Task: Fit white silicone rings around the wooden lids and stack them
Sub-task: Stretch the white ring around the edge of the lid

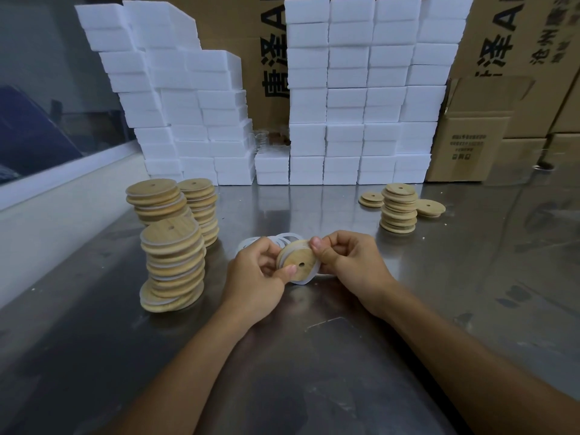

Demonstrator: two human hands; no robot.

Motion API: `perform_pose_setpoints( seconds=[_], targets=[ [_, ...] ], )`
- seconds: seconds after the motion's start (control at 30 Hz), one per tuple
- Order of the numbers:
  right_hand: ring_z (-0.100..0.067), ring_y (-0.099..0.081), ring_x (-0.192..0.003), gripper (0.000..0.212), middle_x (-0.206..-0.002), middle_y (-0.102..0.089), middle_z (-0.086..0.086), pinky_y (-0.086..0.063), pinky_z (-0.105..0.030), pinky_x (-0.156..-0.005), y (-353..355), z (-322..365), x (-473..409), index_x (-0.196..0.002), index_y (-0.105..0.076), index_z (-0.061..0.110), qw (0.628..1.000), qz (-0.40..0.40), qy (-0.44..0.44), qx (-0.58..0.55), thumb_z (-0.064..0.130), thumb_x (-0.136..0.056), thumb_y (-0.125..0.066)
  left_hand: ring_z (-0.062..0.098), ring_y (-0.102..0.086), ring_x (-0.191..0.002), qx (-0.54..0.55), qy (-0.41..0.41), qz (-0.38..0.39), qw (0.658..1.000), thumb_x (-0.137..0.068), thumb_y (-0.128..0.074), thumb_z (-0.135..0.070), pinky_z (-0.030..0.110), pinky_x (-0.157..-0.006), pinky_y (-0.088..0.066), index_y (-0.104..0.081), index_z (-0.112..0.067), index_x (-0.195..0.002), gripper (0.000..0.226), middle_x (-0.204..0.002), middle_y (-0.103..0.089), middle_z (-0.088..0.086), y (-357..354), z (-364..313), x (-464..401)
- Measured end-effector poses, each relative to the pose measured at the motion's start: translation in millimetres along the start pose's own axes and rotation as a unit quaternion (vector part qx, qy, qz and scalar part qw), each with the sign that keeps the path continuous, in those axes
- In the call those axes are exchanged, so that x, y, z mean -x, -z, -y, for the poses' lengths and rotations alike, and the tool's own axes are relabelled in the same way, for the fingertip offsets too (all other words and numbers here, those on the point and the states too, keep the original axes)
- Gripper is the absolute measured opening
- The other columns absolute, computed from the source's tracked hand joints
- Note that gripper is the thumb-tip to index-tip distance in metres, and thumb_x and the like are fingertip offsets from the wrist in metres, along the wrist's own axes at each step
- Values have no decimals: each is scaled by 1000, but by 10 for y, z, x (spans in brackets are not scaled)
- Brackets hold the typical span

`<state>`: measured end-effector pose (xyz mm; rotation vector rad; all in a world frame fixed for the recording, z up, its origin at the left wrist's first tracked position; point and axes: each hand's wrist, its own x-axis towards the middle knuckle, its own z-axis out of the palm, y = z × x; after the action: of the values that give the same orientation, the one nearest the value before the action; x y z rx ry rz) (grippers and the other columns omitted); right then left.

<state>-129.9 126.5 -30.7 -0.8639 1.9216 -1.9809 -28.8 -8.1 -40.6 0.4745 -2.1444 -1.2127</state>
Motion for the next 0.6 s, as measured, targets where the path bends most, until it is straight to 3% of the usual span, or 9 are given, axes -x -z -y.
perform_pose_setpoints(
  seconds=[0.2, 0.6],
  targets=[
    [-11, -67, -62, 21, -66, -70, -4, -53, -19, -59, -1, -16, -13, -79, -62, 2, 1000, 13, 6, -12, 19, -92, -66, 12, -64, -65, 55, 19, -4, 998, -79, -78, -9, 29, -68, -53, -61, -13, -79, 17, -72, -72, 3, 21, -23, 7],
    [-16, -66, -63, 20, -68, -69, -10, -55, -31, -63, 11, -30, -25, -81, -62, -4, 1000, -17, 7, -10, 11, -95, -63, 2, -61, -58, 18, -15, -1, 1000, -77, -80, -12, 14, -56, -45, -57, -23, -75, 25, -65, -68, -6, -18, -10, 7]
  ],
)
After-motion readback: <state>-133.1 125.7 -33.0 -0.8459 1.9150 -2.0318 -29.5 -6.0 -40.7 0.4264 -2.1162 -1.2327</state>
